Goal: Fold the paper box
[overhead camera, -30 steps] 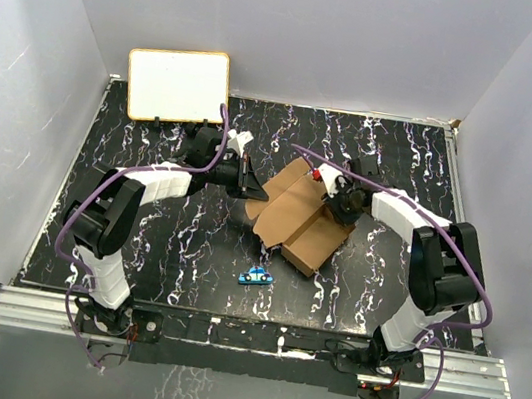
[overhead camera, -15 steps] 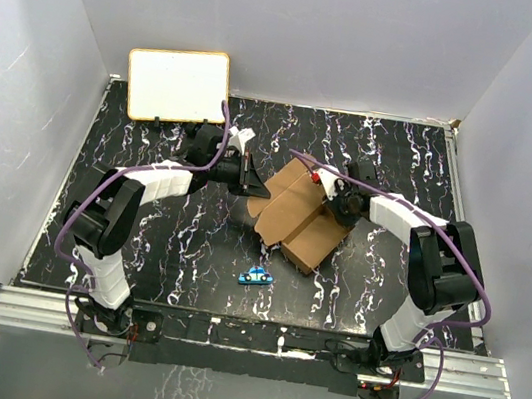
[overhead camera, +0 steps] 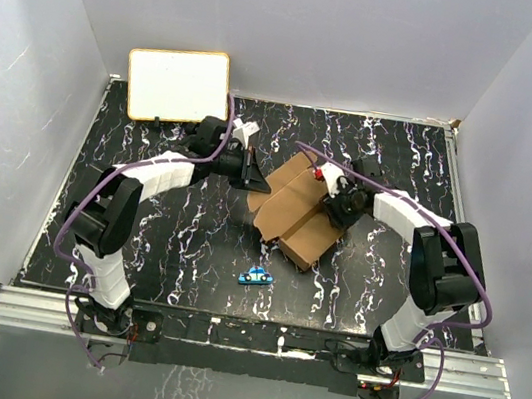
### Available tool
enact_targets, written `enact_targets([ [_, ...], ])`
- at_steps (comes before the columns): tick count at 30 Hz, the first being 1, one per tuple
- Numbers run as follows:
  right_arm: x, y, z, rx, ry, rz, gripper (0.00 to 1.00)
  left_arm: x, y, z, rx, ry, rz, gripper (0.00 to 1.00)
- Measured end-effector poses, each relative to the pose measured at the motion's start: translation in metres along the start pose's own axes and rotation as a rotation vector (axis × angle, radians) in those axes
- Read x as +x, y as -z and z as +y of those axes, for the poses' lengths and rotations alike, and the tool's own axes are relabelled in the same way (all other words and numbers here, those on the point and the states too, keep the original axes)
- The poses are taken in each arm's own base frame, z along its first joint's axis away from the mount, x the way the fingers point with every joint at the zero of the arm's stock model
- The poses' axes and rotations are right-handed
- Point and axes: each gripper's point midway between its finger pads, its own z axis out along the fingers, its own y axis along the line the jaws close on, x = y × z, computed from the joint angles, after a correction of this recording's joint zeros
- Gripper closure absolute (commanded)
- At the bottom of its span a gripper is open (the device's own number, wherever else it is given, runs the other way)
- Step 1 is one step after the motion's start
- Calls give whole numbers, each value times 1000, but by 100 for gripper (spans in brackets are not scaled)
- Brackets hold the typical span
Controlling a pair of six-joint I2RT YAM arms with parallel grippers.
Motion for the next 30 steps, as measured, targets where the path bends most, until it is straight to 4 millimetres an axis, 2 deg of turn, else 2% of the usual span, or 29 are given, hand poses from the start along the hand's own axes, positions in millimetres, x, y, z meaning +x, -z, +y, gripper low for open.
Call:
enact_targets([
  [4, -8, 11, -4, -29, -26, -47, 46, -12, 3, -5, -17, -75, 2, 100],
  [11, -42, 51, -29, -96, -94, -249, 44, -29, 10, -12, -44, -230, 9, 99],
  [14, -52, 67, -32, -155, -119, -346, 44, -32, 11, -9, -66, -286, 22, 91],
  [18, -61, 80, -19, -257, -121, -440, 44, -36, 8, 1, -104, -337, 54, 83],
  [20, -65, 84, -8, -299, -110, -475, 44, -40, 6, 8, -124, -355, 70, 75],
  [23, -63, 88, 12, -361, -102, -513, 44, -44, 1, 17, -150, -370, 91, 63],
  [27, -59, 89, 29, -417, -101, -542, 44, -46, -2, 30, -197, -357, 105, 46],
  [30, -58, 89, 34, -440, -100, -555, 44, -50, 1, 38, -241, -336, 90, 42],
])
